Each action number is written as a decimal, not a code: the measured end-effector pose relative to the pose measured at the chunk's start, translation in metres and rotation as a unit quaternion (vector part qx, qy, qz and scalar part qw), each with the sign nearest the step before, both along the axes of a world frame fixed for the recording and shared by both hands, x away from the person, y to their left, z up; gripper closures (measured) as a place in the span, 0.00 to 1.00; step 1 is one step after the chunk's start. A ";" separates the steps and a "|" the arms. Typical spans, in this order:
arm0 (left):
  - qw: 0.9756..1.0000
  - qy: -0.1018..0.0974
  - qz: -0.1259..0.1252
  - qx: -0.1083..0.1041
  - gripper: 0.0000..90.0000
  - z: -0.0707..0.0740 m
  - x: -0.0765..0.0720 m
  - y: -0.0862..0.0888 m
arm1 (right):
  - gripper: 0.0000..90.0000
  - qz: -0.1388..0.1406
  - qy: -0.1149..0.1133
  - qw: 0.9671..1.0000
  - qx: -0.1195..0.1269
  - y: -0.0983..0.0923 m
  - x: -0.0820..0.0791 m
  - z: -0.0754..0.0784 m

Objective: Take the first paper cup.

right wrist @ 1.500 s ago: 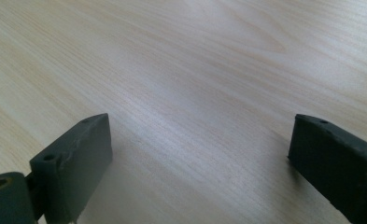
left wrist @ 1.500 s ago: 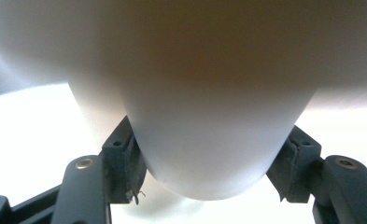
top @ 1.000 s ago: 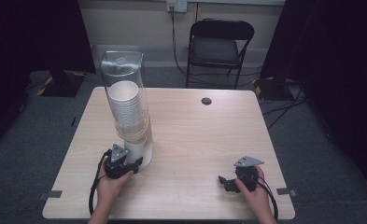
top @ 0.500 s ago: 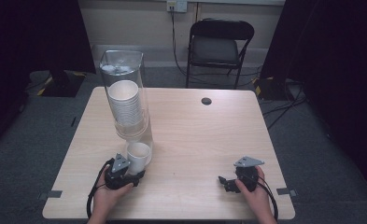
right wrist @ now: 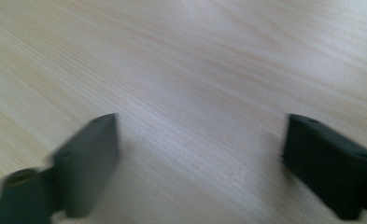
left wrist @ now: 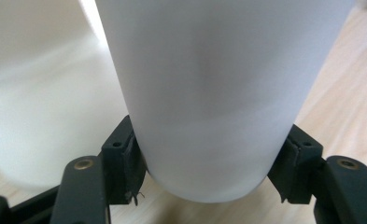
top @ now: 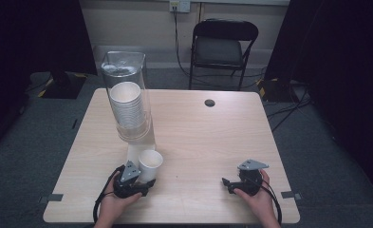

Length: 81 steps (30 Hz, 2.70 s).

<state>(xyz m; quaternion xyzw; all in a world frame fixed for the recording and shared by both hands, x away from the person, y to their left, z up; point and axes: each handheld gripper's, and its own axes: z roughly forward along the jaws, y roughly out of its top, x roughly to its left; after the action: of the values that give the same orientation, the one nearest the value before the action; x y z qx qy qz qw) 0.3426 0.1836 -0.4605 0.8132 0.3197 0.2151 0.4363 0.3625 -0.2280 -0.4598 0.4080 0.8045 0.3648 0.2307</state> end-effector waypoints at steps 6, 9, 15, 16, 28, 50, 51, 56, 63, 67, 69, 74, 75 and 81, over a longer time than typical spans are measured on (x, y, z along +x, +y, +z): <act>0.999 -0.009 -0.030 0.005 0.40 0.005 -0.004 -0.022 | 0.24 0.016 -0.007 0.999 0.036 0.013 0.000 0.020; 0.999 -0.013 -0.036 0.003 0.40 0.006 -0.005 -0.028 | 0.29 0.029 -0.018 0.998 0.054 0.022 0.002 0.031; 0.999 -0.010 -0.048 0.016 0.40 0.007 -0.002 -0.038 | 0.30 0.052 -0.022 0.997 0.058 0.044 0.003 0.050; 0.999 -0.010 -0.049 0.017 0.40 0.007 -0.001 -0.040 | 0.30 0.055 -0.021 0.996 0.062 0.047 0.003 0.052; 0.997 -0.015 -0.070 0.027 0.40 0.009 -0.002 -0.060 | 0.34 0.105 -0.007 0.985 0.139 0.081 0.007 0.079; 0.995 -0.031 -0.092 0.026 0.40 0.010 -0.006 -0.075 | 0.80 0.138 0.071 0.979 0.130 0.119 0.012 0.084; 0.995 -0.028 -0.092 0.026 0.40 0.009 -0.005 -0.075 | 0.84 0.132 0.074 0.980 0.127 0.120 0.012 0.085; 0.995 -0.031 -0.091 0.027 0.39 0.007 -0.005 -0.076 | 0.92 0.121 0.103 0.979 0.126 0.119 0.017 0.088; 0.996 -0.025 -0.081 0.016 0.30 0.006 -0.004 -0.076 | 0.95 0.106 0.111 0.977 0.149 0.113 0.019 0.090; 0.997 -0.005 -0.073 0.014 0.26 0.005 -0.002 -0.069 | 0.95 0.095 0.112 0.974 0.171 0.101 0.024 0.093; 0.997 0.001 -0.070 0.016 0.26 0.005 -0.001 -0.064 | 0.95 0.082 0.111 0.976 0.169 0.094 0.027 0.095; 0.998 0.013 -0.058 0.011 0.25 0.007 0.001 -0.046 | 0.95 0.045 0.099 0.982 0.152 0.074 0.035 0.100; 0.998 0.016 -0.055 0.014 0.25 0.006 0.001 -0.042 | 0.95 0.037 0.097 0.983 0.148 0.070 0.036 0.101; 0.999 0.029 -0.035 0.015 0.25 0.002 0.002 -0.016 | 0.95 -0.001 0.092 0.988 0.126 0.048 0.044 0.102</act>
<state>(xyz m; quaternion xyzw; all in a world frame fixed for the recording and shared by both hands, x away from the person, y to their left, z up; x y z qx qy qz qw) 0.3446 0.1676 -0.4581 0.8361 0.3005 0.1805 0.4219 0.4063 -0.1797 -0.3582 0.4669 0.7692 0.4240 0.1026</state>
